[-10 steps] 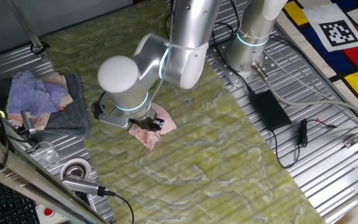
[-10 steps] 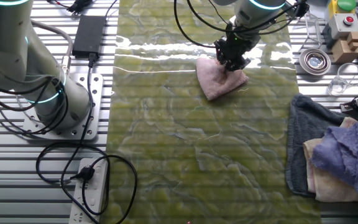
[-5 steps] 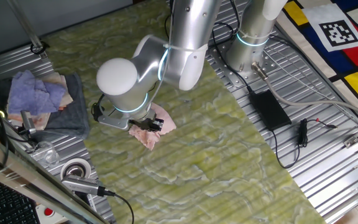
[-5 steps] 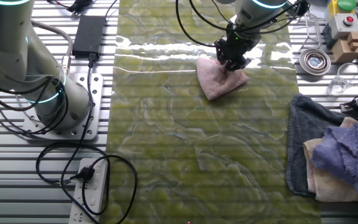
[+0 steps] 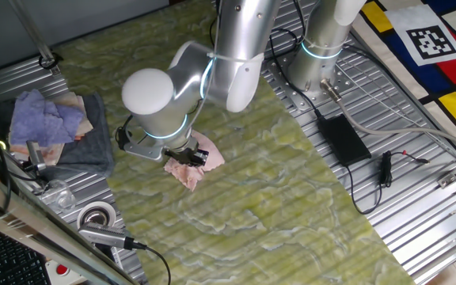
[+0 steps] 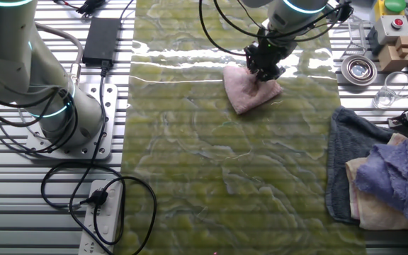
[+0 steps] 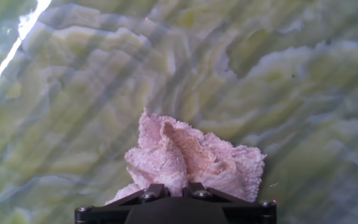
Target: Clean the table with a cloth
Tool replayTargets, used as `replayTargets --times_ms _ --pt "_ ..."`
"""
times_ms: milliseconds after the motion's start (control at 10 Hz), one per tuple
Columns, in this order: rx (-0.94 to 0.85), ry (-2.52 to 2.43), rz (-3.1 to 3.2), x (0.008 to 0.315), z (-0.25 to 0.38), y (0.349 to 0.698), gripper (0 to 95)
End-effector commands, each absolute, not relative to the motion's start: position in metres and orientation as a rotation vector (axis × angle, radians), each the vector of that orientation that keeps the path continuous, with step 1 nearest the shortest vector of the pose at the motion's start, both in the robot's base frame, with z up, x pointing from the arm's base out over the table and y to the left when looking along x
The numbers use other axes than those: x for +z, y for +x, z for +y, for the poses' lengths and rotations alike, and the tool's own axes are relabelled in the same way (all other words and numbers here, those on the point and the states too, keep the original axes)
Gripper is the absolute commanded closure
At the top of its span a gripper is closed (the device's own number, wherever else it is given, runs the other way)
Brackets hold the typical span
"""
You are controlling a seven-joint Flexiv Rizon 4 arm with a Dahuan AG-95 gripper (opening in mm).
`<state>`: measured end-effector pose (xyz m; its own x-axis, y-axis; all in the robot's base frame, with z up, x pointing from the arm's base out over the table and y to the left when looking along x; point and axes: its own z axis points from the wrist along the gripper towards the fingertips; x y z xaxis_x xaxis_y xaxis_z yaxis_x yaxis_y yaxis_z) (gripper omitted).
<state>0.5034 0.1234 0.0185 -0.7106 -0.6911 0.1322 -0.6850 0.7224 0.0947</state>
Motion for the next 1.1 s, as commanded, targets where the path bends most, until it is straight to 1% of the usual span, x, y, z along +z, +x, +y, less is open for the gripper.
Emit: replayTargets --times_ms 100,300,500,1100 --pt "-0.075 1.107 -2.775 0.0185 0.1235 0.5035 95.0" --pt "-0.077 1.067 -2.791 0.0185 0.1235 0.5035 95.0" --pt "-0.013 1.005 -2.805 0.0185 0.1235 0.5035 95.0" --pt "-0.02 1.006 -2.821 0.0158 0.1218 0.5006 95.0"
